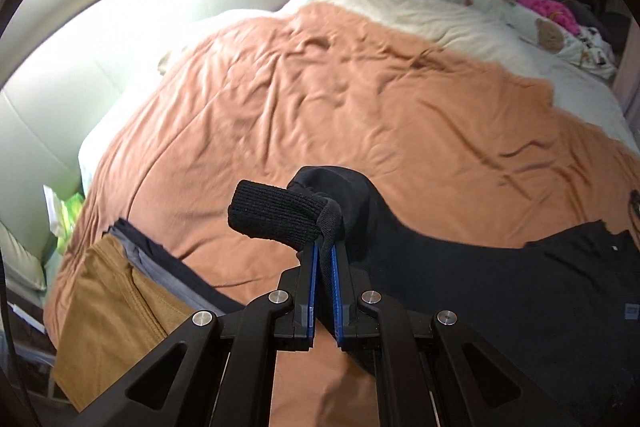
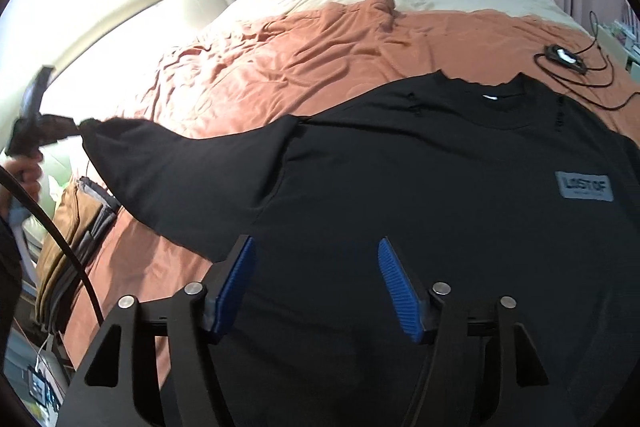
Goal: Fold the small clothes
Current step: 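Close the left gripper on the sleeve cuff and lift it, then carry the sleeve across the shirt body and open the left gripper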
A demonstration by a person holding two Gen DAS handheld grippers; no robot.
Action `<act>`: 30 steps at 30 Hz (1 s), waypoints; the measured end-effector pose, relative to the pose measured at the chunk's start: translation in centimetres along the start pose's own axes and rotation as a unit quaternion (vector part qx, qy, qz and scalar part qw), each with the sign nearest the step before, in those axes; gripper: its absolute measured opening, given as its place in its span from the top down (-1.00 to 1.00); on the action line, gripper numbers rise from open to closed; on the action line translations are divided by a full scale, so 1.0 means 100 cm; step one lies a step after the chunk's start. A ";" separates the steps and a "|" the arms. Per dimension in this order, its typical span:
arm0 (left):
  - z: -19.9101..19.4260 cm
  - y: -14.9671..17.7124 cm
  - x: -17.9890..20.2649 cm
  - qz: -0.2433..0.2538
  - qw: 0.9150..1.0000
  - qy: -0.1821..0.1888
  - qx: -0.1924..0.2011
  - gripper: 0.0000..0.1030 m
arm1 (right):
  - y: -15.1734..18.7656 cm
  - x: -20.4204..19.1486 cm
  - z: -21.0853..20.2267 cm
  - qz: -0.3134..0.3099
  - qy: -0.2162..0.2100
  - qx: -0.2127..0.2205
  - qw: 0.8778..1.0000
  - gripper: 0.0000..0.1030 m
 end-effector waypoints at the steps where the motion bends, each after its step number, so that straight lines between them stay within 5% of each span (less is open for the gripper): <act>1: 0.000 -0.004 0.007 0.003 1.000 0.004 0.005 0.87 | 0.001 0.003 -0.004 0.001 0.001 -0.001 1.000 -0.23; 2: -0.012 -0.008 0.017 -0.003 0.999 0.035 0.001 0.87 | 0.003 0.007 -0.008 0.003 0.003 -0.001 1.000 -0.23; 8: -0.070 -0.027 0.071 0.023 0.997 0.069 0.034 0.87 | 0.012 0.033 -0.025 0.016 0.025 -0.013 0.999 -0.26; 30: -0.205 -0.036 0.268 0.130 0.977 0.145 0.087 0.87 | 0.068 0.153 -0.088 0.086 0.054 -0.011 0.995 -0.49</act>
Point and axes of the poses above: each gripper's, at about its wrist camera, not at the fingertips, and z roughly the way its jaws point, x to its right, y to its underside, the point moved 2 cm from there along z, roughly the way its jaws point, and after that the axes turned 2 degrees about x, right-handed, at the moved point
